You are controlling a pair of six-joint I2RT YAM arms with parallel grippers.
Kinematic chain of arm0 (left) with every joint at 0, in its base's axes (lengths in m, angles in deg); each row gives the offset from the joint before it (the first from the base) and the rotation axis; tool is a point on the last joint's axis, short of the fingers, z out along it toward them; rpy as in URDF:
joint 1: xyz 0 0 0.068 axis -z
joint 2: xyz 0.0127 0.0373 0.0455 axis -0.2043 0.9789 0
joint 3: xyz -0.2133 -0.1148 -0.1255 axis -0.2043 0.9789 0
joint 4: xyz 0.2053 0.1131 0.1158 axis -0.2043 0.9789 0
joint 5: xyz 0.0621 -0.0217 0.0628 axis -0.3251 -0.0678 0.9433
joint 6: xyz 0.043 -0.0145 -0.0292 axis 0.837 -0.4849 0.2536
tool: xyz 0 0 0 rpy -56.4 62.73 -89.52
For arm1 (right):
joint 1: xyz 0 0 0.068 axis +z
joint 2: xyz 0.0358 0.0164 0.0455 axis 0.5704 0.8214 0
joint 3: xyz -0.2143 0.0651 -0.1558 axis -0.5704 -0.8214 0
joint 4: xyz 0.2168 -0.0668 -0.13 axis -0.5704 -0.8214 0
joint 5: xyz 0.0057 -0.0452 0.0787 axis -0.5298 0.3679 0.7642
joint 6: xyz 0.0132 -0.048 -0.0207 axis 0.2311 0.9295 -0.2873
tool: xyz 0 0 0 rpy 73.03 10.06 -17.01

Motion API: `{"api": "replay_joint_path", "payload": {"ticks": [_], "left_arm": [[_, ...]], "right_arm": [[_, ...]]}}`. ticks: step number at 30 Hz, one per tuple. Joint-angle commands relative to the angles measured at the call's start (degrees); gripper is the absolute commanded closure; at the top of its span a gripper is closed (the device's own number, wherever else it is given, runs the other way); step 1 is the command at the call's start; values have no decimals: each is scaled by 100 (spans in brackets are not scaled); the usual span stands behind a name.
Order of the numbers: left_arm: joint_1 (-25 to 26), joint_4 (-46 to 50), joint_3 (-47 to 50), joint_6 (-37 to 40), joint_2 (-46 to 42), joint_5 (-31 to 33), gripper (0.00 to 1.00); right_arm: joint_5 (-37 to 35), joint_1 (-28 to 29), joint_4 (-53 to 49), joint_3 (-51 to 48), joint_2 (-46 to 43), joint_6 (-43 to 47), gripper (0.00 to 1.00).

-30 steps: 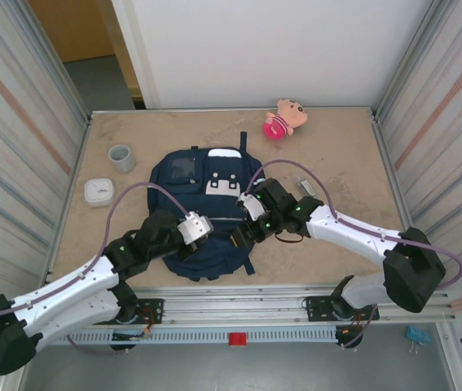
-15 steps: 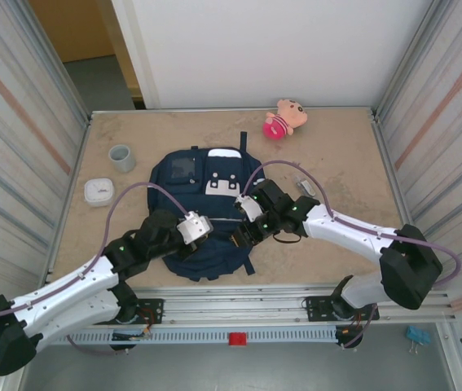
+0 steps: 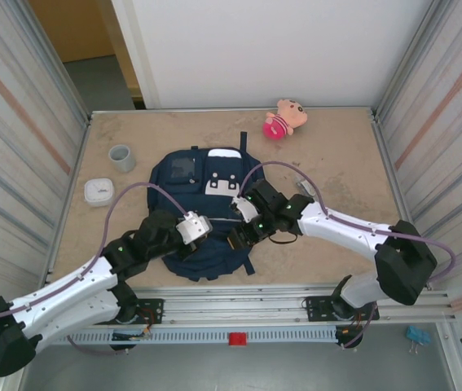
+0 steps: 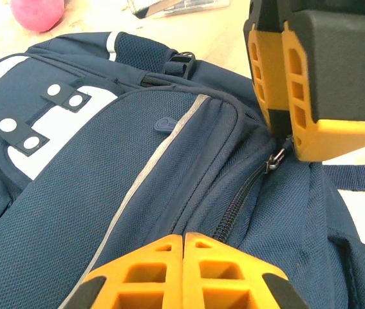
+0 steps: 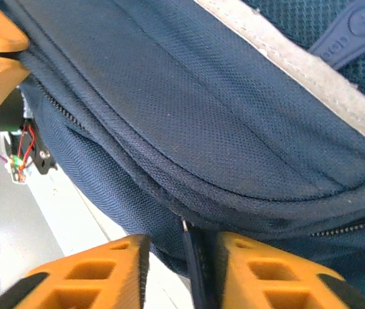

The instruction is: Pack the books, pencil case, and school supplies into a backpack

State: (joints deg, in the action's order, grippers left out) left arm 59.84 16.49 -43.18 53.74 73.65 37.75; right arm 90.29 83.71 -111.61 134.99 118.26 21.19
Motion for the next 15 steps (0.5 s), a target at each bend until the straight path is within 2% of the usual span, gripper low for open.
{"api": "replay_joint_path", "payload": {"ticks": [1,5,7,10,11,12,15], "left_arm": [[-70,-462,-265,-110,-200,150,100],[-68,-405,-249,-85,-169,231,99],[-68,-358,-255,55,-142,-17,81],[-31,-180,-361,401,-63,-532,50],[5,-127,-400,506,-6,-558,42],[37,-88,-446,622,82,-533,36],[78,140,-639,950,487,-362,28]], "right_arm": [[-8,193,-394,286,158,-182,78],[-55,293,-457,311,32,-188,94],[-31,289,-356,262,-82,-172,100],[124,285,-179,196,-216,-83,100],[155,280,-119,176,-250,-75,100],[215,271,-72,168,-300,-66,100],[349,238,-4,160,-390,-30,100]]}}
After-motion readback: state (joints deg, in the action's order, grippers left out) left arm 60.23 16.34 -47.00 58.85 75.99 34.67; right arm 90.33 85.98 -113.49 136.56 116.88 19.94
